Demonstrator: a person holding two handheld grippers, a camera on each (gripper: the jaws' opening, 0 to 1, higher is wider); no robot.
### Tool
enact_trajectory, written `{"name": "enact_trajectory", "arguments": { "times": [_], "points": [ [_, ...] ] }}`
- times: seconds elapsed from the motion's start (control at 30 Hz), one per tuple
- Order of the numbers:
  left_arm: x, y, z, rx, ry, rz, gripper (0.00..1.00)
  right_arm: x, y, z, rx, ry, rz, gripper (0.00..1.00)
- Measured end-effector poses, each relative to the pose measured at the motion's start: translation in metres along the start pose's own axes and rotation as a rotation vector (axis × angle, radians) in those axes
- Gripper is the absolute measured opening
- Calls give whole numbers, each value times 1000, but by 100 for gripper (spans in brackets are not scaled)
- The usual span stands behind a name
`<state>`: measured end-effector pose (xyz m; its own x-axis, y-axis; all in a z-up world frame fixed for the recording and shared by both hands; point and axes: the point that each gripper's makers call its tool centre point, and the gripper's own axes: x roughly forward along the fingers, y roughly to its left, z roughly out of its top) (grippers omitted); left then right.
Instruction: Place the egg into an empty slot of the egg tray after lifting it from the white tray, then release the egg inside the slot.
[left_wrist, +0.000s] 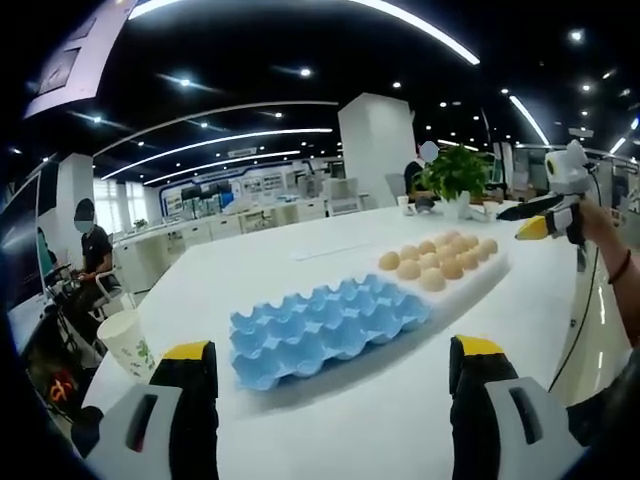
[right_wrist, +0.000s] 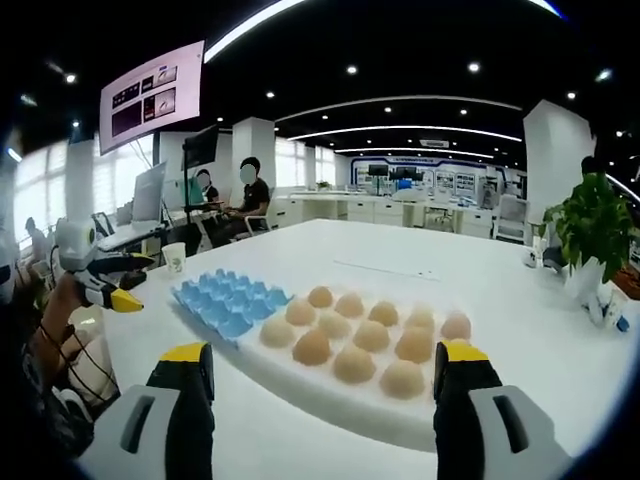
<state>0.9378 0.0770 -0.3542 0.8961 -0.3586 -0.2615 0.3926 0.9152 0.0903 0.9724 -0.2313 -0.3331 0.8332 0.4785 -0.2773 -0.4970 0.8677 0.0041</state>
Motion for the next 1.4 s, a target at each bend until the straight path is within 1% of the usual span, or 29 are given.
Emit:
{"name": "enact_trajectory", "arguments": {
  "times": [0.3, 0.47, 0.63, 0.83, 0.93, 1.07, 1.2, 1.4],
  "points": [
    [-2, 4, 5, 0, -16, 12, 98, 6, 0, 5, -9, 4, 10, 94],
    [-1, 7, 4, 1, -7, 19, 98, 11, 0, 10, -1, -7, 17, 94],
    [0, 6, 4, 2, -7, 15, 98, 19, 2, 11, -5, -3, 28, 93],
    [-1, 7, 9, -19, -39, 15, 97, 22, 1, 13, -3, -16, 18, 93],
    [-1, 7, 10, -11, -37, 16, 97, 24, 2, 16, 16, -35, 28, 92],
    [0, 6, 6, -2, -17, 10, 98, 29, 3, 19, 15, -55, 33, 90],
    [2, 2, 5, -4, -15, 0, 98, 37, 6, 17, -13, -47, 37, 91],
    [2, 4, 7, -3, -18, 4, 98, 43, 11, 16, 0, -51, 56, 90]
  ]
}}
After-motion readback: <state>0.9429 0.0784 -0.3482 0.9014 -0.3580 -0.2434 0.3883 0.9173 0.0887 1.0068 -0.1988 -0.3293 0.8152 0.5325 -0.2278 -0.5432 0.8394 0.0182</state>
